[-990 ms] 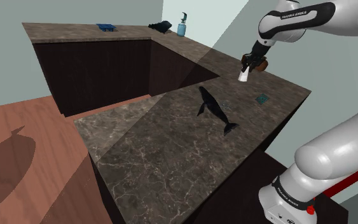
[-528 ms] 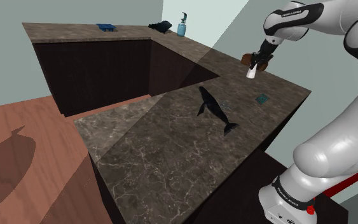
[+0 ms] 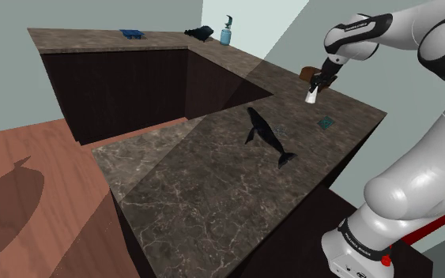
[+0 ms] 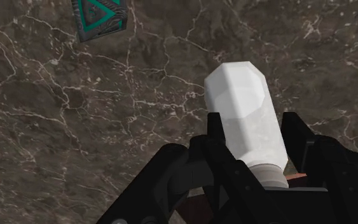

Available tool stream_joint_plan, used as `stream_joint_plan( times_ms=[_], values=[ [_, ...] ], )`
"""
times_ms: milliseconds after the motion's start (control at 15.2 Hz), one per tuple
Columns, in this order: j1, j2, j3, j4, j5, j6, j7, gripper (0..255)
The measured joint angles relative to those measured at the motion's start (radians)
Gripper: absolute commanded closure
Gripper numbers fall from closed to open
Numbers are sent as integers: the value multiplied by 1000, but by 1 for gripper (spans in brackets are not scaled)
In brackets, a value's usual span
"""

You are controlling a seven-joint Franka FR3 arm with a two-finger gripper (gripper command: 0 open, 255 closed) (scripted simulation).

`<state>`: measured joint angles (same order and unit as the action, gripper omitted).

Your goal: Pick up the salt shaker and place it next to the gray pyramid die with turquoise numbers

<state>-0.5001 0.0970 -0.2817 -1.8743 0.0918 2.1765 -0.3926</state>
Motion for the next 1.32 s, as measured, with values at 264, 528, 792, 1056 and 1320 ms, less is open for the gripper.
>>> stream_joint_plan(
  times_ms=[264,528,792,1056,1320],
  values=[
    [-1,13,1,-39,8,51,-7,255],
    [-1,32,3,-71,18,101,-15,255],
    [-4,51,4,-103,30,151,-27,255],
    [-6,78,7,-124,45,197,-38,255],
    [-8,99,11,-153,58,246,-49,255]
  ],
)
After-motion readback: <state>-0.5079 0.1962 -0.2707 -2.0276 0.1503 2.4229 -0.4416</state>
